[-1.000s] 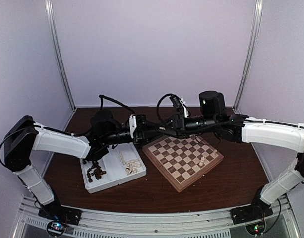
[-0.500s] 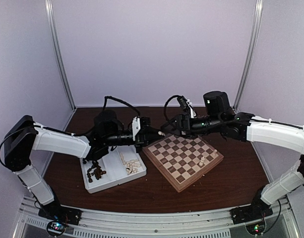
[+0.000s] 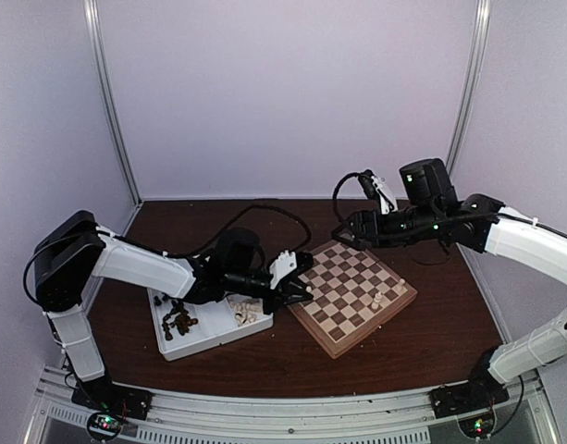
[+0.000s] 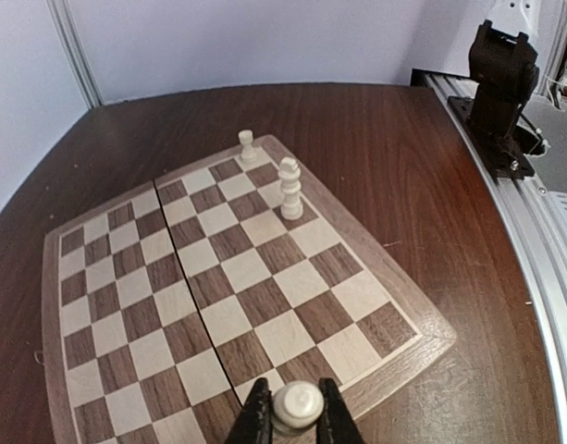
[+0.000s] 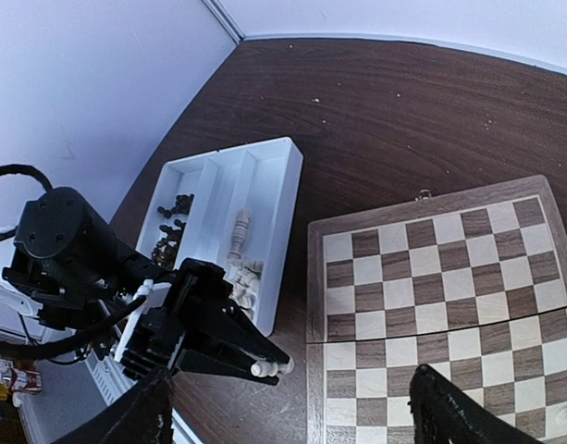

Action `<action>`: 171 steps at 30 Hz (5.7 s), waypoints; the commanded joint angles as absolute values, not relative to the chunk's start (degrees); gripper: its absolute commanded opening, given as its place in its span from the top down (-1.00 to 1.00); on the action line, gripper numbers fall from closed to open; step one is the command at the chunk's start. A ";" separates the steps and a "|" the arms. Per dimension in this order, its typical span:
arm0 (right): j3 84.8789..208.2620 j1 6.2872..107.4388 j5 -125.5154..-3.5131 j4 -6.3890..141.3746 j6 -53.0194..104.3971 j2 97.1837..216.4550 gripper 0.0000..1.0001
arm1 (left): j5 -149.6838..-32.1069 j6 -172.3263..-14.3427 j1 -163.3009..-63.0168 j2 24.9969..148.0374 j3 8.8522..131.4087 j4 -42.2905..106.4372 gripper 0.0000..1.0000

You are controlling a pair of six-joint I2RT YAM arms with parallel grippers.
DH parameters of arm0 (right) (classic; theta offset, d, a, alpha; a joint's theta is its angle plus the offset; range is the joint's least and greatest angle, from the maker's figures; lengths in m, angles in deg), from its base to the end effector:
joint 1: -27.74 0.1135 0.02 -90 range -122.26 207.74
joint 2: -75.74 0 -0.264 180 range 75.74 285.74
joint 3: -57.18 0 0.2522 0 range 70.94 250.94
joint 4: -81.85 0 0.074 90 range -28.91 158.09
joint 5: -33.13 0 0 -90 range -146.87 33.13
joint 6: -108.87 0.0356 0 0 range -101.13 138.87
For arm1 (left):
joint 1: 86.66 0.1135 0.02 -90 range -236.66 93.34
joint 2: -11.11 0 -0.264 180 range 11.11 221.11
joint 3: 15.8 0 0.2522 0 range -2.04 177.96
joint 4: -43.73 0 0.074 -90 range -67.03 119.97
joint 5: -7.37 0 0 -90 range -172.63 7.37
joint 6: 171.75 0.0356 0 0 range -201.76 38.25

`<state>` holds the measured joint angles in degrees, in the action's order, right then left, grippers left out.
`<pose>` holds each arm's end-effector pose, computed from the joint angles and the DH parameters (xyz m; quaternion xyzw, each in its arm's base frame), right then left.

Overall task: Set up the chess pieces on the board
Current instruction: Place the chess piece on the chessboard, then pick up the chess piece from the chessboard, then place the chess piece on the chessboard.

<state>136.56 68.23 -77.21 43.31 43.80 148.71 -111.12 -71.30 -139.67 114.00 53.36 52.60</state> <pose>0.2081 0.1940 0.3370 -0.2013 0.8419 0.3874 0.3172 0.2176 -0.3171 0.1865 0.5422 0.6251 -0.3826 0.4109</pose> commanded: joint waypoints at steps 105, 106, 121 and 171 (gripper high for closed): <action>153.91 84.12 -54.07 23.00 35.01 185.42 0.42 | -74.97 -96.35 -129.81 84.98 44.05 24.25 -0.95; 154.03 84.13 -54.06 23.07 34.96 185.78 0.47 | -74.92 -96.29 -129.81 85.02 44.14 24.21 -0.95; 156.26 84.12 -50.37 21.69 33.81 182.77 0.98 | -74.18 -95.14 -129.81 85.73 45.16 23.34 -0.95; 127.36 61.73 -56.37 29.42 36.79 158.37 1.00 | -78.79 -97.39 -129.81 90.11 49.12 21.75 -0.95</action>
<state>128.56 62.41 -53.69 25.46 35.61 157.41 -77.97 -96.72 -130.14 89.57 47.33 21.00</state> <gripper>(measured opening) 0.107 0.976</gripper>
